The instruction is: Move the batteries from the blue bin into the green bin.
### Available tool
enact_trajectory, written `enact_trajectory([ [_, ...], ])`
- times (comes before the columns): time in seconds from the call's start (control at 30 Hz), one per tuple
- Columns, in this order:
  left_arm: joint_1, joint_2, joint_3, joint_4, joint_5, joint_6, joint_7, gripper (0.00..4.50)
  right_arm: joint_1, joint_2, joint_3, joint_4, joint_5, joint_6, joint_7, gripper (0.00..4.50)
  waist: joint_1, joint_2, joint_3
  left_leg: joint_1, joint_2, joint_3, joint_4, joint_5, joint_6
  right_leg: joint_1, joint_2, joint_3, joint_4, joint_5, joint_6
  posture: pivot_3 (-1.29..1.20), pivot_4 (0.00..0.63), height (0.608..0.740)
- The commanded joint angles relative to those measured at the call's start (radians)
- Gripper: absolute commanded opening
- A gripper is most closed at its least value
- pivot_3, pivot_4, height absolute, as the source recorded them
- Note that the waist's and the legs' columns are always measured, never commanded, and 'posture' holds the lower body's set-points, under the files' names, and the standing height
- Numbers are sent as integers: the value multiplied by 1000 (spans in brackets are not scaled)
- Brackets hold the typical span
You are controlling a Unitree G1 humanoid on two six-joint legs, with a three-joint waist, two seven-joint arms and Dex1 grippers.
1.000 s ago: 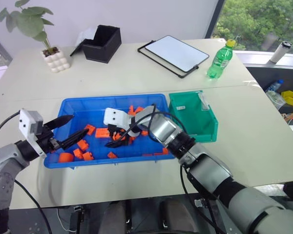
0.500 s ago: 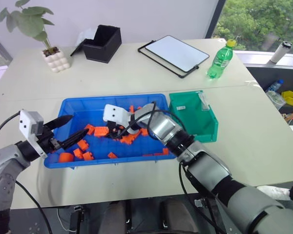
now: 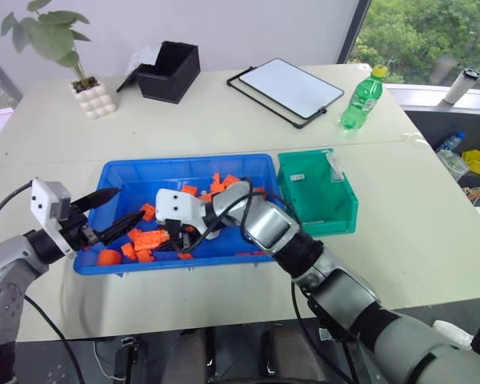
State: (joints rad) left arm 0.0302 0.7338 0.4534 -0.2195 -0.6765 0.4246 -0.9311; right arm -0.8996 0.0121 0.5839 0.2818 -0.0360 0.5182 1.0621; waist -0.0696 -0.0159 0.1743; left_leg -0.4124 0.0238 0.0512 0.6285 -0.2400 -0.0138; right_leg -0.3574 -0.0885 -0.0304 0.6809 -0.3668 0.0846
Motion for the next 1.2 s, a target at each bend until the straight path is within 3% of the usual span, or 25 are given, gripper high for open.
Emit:
enact_trajectory([
  [0.03,-11,10,17,-20,-5,-15,-1,4500,12,2,11,-33,10,-14,5,2275,0,0,0,0,0,0,0,0,0,0,0,0,0,0,0,0,150,740],
  [0.17,-11,11,17,-20,-5,-16,-5,4500,13,-10,18,-38,8,-23,16,4203,0,0,0,0,0,0,0,0,0,0,0,0,0,0,0,0,150,740],
  [0.2,-10,11,18,-19,-5,-16,-5,4500,11,-12,18,-45,9,-18,16,4470,0,0,0,0,0,0,0,0,0,0,0,0,0,0,0,0,150,740],
  [0.47,-18,12,14,-11,-2,-19,-8,4500,-116,-14,-99,-73,47,36,-31,4470,1,0,0,0,0,0,0,0,0,0,0,0,0,0,0,0,150,740],
  [0.9,-32,-2,7,-3,9,-23,-4,4500,-204,-17,-72,291,-49,-365,-26,4470,-2,-1,0,0,0,1,-1,0,0,-1,0,0,0,0,0,0,150,740],
  [1.2,-13,-10,17,-24,4,-21,12,4500,-195,12,-42,407,-107,-489,-8,4470,0,-1,0,0,0,1,0,0,0,0,0,0,0,0,0,0,150,740],
])
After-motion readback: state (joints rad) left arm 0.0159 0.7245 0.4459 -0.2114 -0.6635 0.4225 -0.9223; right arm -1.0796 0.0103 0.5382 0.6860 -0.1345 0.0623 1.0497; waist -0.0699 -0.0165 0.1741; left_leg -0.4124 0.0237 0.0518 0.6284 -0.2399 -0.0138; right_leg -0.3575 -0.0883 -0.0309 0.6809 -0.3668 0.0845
